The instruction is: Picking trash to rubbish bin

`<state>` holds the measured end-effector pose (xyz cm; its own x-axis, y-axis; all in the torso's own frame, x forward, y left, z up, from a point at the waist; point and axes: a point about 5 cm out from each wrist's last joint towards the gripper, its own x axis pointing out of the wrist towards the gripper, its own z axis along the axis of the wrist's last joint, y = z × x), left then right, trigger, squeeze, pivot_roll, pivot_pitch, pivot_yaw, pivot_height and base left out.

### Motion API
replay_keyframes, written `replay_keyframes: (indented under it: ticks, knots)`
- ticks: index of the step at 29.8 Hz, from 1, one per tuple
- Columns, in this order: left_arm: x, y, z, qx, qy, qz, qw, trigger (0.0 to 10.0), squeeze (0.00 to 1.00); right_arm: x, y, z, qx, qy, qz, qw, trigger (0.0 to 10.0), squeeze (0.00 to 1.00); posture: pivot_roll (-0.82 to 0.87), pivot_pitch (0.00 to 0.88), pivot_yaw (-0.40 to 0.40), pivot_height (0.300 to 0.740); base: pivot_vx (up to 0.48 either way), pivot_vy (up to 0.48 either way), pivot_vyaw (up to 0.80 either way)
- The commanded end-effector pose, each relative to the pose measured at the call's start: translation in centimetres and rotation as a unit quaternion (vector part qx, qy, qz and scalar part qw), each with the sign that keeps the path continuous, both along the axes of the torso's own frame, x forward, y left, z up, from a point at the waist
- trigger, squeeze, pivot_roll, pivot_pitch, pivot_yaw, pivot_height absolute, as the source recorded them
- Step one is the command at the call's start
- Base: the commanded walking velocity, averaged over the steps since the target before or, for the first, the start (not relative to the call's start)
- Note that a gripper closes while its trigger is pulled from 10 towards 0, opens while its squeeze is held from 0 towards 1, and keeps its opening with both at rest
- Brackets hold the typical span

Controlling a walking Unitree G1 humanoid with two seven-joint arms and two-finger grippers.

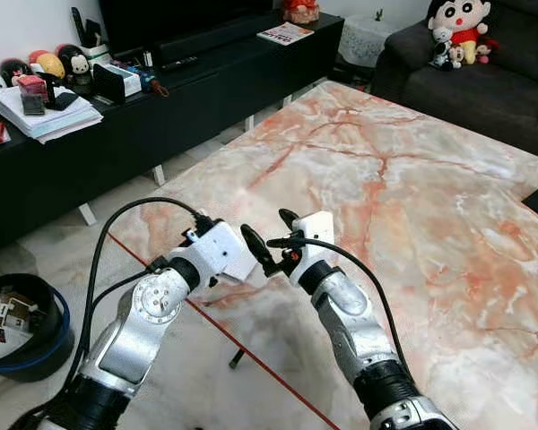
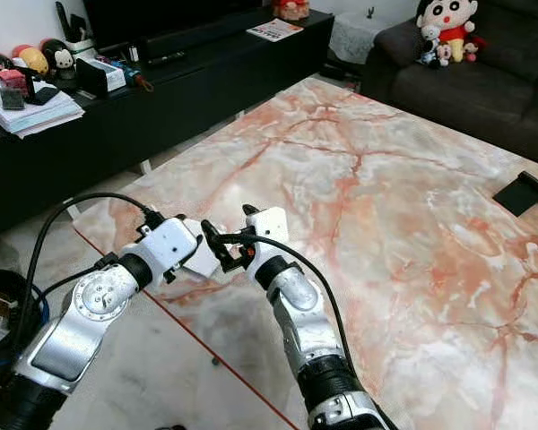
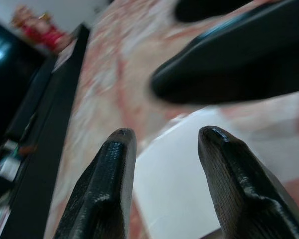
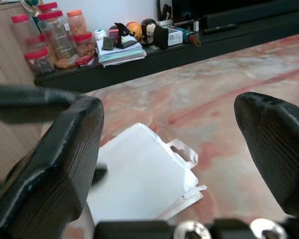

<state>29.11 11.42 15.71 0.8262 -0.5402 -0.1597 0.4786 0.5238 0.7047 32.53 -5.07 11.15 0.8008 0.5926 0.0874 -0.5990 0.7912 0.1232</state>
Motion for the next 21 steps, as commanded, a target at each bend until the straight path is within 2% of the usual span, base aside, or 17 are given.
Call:
replay_keyframes:
  ticks: [1, 2, 6, 8, 11, 14, 15, 18, 21]
  knots:
    - [-1.0, -0.9, -0.2, 0.031, 0.012, -0.037, 0.999, 10.0, 0.0, 0.2, 0.1, 0.3, -0.003, -0.005, 0.0, 1.0, 10.0, 0.0, 0.07, 0.103, -0.068, 0.74, 0.0, 0.0, 0.0]
    - [-1.5, -1.2, -0.3, 0.051, 0.023, -0.053, 0.997, 10.0, 0.0, 0.2, 0.1, 0.3, -0.003, -0.005, 0.0, 1.0, 10.0, 0.0, 0.07, 0.105, -0.067, 0.74, 0.0, 0.0, 0.0]
    - [-1.7, -1.2, -0.3, 0.067, 0.028, -0.053, 0.996, 10.0, 0.0, 0.3, 0.2, 0.3, -0.002, -0.005, -0.001, 1.0, 10.0, 0.0, 0.07, 0.105, -0.066, 0.74, 0.0, 0.0, 0.0]
    - [-1.5, -0.8, -0.3, 0.089, 0.02, -0.04, 0.995, 10.0, 0.0, 0.3, 0.2, 0.2, -0.003, -0.004, -0.002, 1.0, 10.0, 0.0, 0.07, 0.104, -0.066, 0.74, 0.0, 0.0, 0.0]
    - [-1.0, -0.4, -0.1, 0.094, 0.0, -0.012, 0.996, 10.0, 0.0, 0.3, 0.1, 0.1, -0.003, -0.003, -0.003, 1.0, 10.0, 0.0, 0.07, 0.104, -0.066, 0.74, 0.0, 0.0, 0.0]
    - [-0.8, -0.1, 0.4, 0.076, -0.025, 0.015, 0.997, 10.0, 0.0, 0.3, 0.0, 0.1, -0.003, -0.003, -0.005, 1.0, 10.0, 0.0, 0.07, 0.102, -0.064, 0.74, 0.0, 0.0, 0.0]
    - [-0.9, 0.0, 0.7, 0.054, -0.035, 0.033, 0.997, 10.0, 0.0, 0.3, -0.1, 0.1, -0.003, -0.004, -0.009, 1.0, 10.0, 0.0, 0.07, 0.102, -0.062, 0.74, 0.0, 0.0, 0.0]
    - [-1.0, 0.2, 1.0, 0.036, -0.045, 0.048, 0.997, 10.0, 0.0, 0.4, -0.2, 0.1, -0.002, -0.005, -0.016, 1.0, 10.0, 0.0, 0.07, 0.102, -0.062, 0.74, 0.0, 0.0, 0.0]
    - [-1.3, 1.0, 1.2, -0.011, -0.048, 0.086, 0.995, 10.0, 0.0, 0.7, -0.6, 0.2, -0.002, -0.006, -0.029, 1.0, 10.0, 0.0, 0.07, 0.102, -0.062, 0.74, 0.0, 0.0, 0.0]
